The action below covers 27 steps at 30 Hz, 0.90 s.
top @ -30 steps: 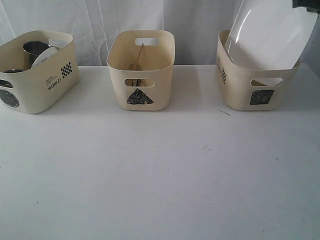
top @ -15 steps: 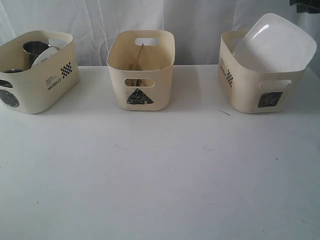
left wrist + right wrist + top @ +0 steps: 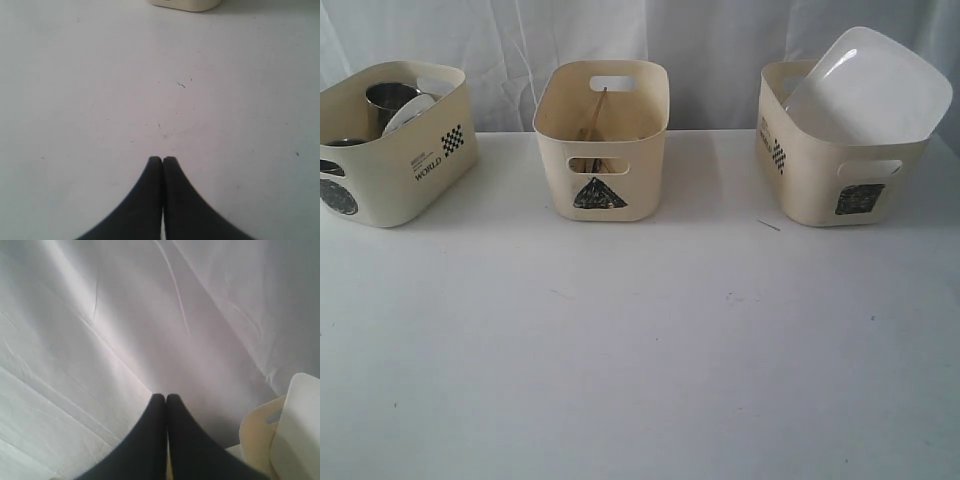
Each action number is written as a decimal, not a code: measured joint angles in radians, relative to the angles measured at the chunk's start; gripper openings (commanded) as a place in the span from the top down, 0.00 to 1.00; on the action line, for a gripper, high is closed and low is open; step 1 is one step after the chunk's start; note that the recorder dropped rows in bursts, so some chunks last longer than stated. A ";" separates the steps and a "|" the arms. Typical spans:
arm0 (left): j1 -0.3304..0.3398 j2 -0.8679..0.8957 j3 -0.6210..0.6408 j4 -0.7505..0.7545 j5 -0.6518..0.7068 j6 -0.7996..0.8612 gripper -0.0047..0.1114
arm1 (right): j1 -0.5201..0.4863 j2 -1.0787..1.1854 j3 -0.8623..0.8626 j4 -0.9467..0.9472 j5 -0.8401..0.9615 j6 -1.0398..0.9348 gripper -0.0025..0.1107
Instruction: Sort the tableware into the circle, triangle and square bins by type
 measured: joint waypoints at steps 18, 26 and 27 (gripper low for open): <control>0.000 0.000 0.000 0.000 0.000 0.000 0.96 | 0.298 -0.794 0.981 -0.033 -0.370 -0.744 0.98; 0.000 0.000 0.000 0.000 0.000 0.000 0.96 | 0.298 -0.800 0.981 -0.033 -0.367 -0.711 0.98; 0.000 0.000 0.000 0.000 0.000 0.000 0.96 | 0.298 -0.804 0.981 -0.033 -0.369 -0.711 0.98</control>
